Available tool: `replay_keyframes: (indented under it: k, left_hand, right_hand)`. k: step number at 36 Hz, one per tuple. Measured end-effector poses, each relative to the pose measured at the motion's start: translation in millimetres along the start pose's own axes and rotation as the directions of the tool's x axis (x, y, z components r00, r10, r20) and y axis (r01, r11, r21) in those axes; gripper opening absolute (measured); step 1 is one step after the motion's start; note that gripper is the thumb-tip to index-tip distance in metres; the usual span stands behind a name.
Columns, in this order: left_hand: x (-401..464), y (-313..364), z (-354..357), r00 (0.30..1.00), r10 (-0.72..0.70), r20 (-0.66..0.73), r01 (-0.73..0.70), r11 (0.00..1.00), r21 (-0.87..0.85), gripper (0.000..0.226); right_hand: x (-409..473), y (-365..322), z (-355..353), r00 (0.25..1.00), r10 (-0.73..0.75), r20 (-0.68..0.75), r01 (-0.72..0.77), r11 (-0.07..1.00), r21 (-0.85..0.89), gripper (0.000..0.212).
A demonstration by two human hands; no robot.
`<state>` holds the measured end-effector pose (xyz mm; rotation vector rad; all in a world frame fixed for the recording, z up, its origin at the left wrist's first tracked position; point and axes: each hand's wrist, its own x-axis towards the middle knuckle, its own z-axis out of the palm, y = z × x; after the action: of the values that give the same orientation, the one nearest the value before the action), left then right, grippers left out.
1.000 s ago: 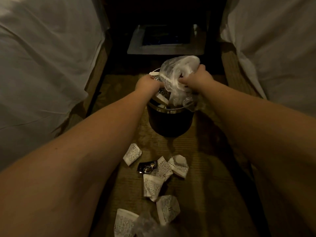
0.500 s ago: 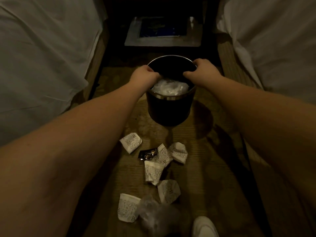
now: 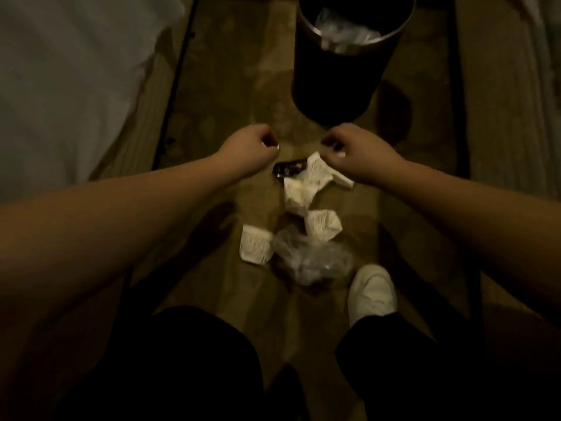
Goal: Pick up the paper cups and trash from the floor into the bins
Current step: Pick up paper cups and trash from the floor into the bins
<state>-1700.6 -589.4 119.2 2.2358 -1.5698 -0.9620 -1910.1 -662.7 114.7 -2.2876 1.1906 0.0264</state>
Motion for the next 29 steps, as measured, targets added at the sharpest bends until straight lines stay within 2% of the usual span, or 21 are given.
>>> replay_keyframes:
  k: [4,7,10,13,16,18,22,25,29]
  left_hand:
    - [-27,-47,43,0.983,-0.121,0.142,0.118,0.993,0.029,0.027]
    - [-39,-79,75,0.942,-0.193,0.275,0.149,0.974,0.172,0.042]
    - [-47,-101,102,0.912,-0.192,0.362,0.072,0.944,0.321,0.061]
    - [-49,-113,124,0.903,-0.113,0.415,-0.068,0.916,0.396,0.068]
    - [-47,-116,138,0.889,-0.089,0.449,-0.138,0.883,0.449,0.074]
    - [-47,-117,146,0.893,-0.105,0.438,-0.126,0.875,0.466,0.079]
    - [-50,-126,158,0.908,-0.129,0.399,-0.1,0.858,0.504,0.077]
    - [-57,-138,162,0.923,-0.126,0.364,-0.095,0.841,0.533,0.074]
    - [-60,-145,163,0.934,-0.171,0.314,-0.027,0.842,0.539,0.07]
  right_hand:
    - [-49,20,66,0.987,0.028,0.16,-0.034,0.999,0.039,0.035]
    - [-83,36,109,0.965,0.023,0.26,-0.022,1.0,-0.008,0.053]
    - [-110,47,145,0.941,-0.12,0.318,0.174,0.974,-0.146,0.081]
    - [-122,53,172,0.877,-0.274,0.395,0.404,0.866,-0.295,0.096]
    - [-120,54,188,0.846,-0.292,0.447,0.473,0.798,-0.374,0.102]
    - [-116,52,193,0.837,-0.26,0.481,0.484,0.762,-0.43,0.097]
    - [-121,47,202,0.813,-0.161,0.56,0.502,0.682,-0.532,0.062]
    - [-127,49,204,0.819,-0.134,0.557,0.467,0.721,-0.513,0.044]
    - [-127,59,197,0.836,-0.125,0.535,0.393,0.817,-0.422,0.037]
